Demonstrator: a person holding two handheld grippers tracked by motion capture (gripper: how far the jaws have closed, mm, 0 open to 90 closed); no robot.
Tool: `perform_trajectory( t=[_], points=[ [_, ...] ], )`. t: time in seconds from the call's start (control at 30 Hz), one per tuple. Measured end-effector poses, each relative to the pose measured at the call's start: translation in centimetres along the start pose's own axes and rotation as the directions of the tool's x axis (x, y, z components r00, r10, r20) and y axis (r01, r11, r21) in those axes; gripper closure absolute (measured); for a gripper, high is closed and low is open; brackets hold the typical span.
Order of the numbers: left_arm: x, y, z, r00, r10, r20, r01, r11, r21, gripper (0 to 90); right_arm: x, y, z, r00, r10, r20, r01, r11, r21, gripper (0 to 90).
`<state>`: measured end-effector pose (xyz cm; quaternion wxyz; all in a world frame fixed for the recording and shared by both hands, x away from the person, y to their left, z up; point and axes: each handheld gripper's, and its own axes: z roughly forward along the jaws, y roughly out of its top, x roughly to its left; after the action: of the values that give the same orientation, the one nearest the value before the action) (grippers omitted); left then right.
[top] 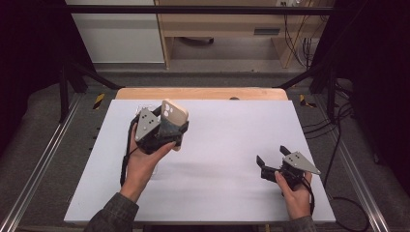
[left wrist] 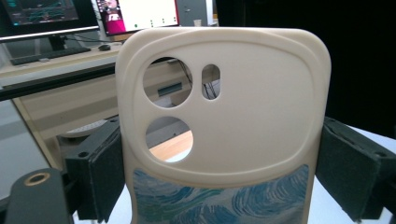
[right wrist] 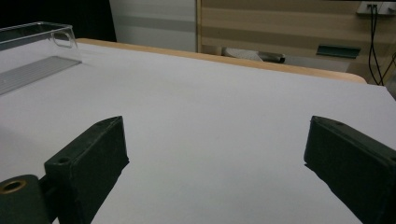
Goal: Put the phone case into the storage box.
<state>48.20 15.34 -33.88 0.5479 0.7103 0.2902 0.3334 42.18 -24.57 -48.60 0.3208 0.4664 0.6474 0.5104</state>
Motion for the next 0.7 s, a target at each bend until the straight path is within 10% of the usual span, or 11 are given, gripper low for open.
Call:
perform_trajectory(
  t=[0.37,0.7],
  points=[
    [3.6,0.2,0.4,0.9933,-0.006,-0.116,0.005,0.9999,-0.012,11.2,1.8,-0.1,0.1,0.9987,-0.041,-0.029,0.042,0.998,0.042,5.6],
    [6.9,-0.5,0.9,0.9650,-0.074,-0.252,0.075,0.9972,-0.004,11.2,2.2,-0.4,-0.2,0.9978,-0.063,-0.019,0.064,0.997,0.043,5.2]
  ],
)
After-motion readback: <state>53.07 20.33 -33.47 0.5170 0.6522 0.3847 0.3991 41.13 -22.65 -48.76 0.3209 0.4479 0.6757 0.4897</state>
